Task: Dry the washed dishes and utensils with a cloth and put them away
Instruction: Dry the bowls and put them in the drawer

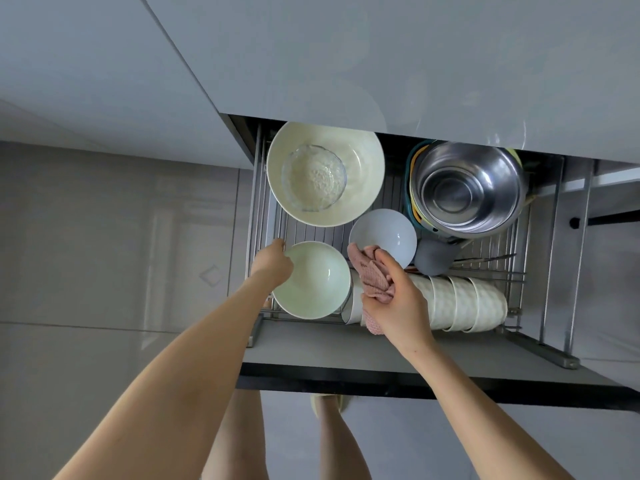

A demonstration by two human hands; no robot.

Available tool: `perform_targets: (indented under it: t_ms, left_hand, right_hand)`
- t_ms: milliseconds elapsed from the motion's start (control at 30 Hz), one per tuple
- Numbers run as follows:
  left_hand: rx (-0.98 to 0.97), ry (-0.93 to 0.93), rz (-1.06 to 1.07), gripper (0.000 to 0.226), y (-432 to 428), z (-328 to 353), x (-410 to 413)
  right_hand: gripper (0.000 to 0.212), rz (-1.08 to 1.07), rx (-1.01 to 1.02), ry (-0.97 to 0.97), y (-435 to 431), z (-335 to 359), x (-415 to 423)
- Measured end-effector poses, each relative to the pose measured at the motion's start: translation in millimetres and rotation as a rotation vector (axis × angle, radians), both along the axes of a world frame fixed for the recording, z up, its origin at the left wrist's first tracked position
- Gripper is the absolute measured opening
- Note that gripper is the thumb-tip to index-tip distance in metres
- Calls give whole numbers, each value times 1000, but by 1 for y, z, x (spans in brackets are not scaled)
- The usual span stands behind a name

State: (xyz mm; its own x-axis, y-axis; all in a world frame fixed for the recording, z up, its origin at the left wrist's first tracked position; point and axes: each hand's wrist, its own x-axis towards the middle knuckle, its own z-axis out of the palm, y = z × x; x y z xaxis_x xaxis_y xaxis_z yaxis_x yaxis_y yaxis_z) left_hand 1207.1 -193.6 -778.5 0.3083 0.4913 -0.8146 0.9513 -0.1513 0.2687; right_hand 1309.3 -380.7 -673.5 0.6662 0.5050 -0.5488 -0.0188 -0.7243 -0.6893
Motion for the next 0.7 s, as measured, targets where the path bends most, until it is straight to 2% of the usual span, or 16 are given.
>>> perform_targets:
  t_ms: [133, 167, 233, 300, 467, 567, 700]
  left_hand:
    - [41, -104, 189, 46, 3, 66, -9]
    - [-25, -158, 304, 42, 4, 90, -12]
    - [-276, -290, 581, 38, 5, 146, -21]
    - [-454, -416, 745, 36, 5, 209, -38]
    - [-431, -608, 871, 33, 13, 347, -101]
    - [-413, -695, 935, 33, 19, 413, -146]
    - [-316, -875, 1016, 26, 39, 486, -224]
  right_hand:
    - [71, 47, 41, 12, 13, 45, -8]
    - [71, 61, 47, 13, 16, 60, -11]
    - [76, 102, 29, 9, 24, 94, -18]
    - [83, 154, 29, -4, 32, 135, -29]
    - [89, 365, 141, -58, 64, 250, -69]
    - [75, 495, 219, -9, 96, 315, -105]
    - [44, 668, 359, 98, 153, 385, -173]
